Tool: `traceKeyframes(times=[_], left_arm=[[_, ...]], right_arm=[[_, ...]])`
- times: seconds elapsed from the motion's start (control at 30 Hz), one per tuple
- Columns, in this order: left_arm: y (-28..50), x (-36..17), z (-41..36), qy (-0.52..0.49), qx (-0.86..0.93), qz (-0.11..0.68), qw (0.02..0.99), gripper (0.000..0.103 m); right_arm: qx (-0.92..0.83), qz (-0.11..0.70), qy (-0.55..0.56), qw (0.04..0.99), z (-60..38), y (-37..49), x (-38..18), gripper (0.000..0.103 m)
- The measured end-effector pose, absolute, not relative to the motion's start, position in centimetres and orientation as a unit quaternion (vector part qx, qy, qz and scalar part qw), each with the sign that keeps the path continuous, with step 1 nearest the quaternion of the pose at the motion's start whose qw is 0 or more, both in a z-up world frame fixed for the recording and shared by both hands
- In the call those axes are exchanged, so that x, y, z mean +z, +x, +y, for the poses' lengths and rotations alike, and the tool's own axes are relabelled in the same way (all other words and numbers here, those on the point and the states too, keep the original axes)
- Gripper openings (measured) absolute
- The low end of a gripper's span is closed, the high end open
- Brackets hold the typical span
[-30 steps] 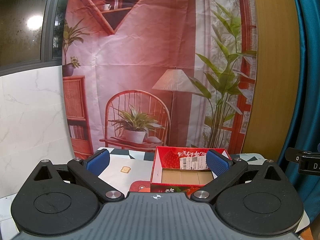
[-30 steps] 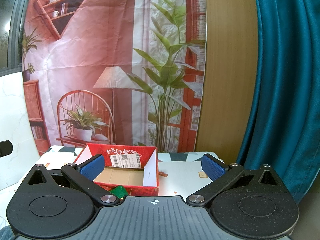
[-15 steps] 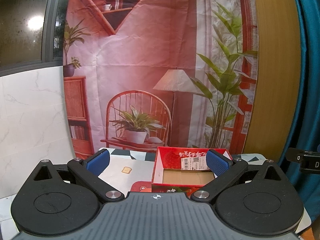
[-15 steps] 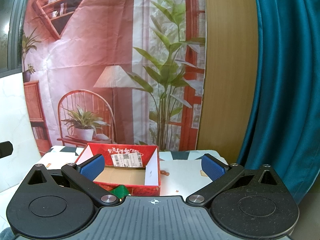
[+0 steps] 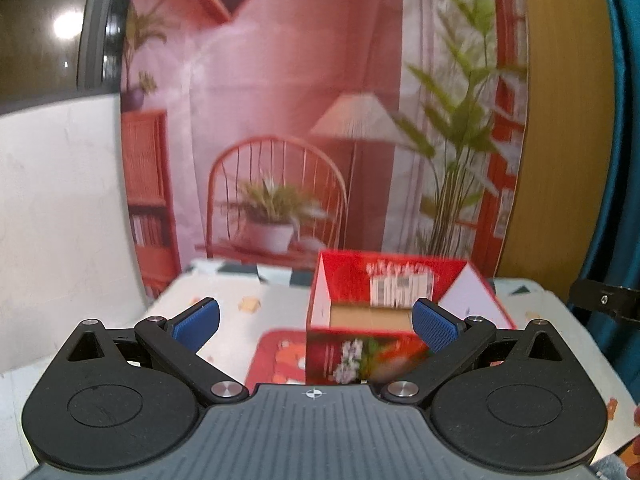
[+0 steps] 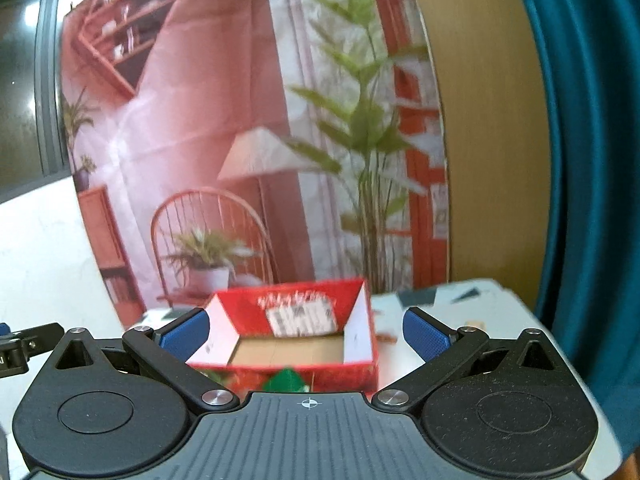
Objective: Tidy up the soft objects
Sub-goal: 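Lower the left tool to the green plush and close its fingers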
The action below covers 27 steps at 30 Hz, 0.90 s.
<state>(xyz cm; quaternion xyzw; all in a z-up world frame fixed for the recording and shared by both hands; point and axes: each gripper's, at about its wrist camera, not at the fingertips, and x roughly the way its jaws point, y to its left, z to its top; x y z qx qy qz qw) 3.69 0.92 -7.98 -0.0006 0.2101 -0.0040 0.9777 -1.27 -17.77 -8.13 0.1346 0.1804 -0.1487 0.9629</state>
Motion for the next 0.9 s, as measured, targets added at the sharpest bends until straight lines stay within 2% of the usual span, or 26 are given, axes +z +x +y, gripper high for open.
traceKeyframes(times=[0.5, 0.6, 0.77, 0.9], left_arm=[[8.2, -16.4, 3.5, -0.033, -0.005, 0.3, 0.953, 0.102], [8.8, -17.3, 3.1, -0.037, -0.011, 0.311, 0.95, 0.1], [10.0, -18.5, 2.2, -0.043, -0.031, 0.327, 0.944, 0.093], [11.3, -19.5, 2.1, -0.07, -0.054, 0.346, 0.934, 0.088]], right_arm=[[-0.131, 0.245, 0.145, 0.95, -18.1, 1.6, -18.7, 0.101], [-0.122, 0.26, 0.14, 0.947, -18.2, 2.2, -20.0, 0.093], [-0.122, 0.287, 0.129, 0.942, -18.6, 3.4, -21.5, 0.072], [-0.111, 0.293, 0.13, 0.941, -18.9, 4.1, -22.3, 0.067]])
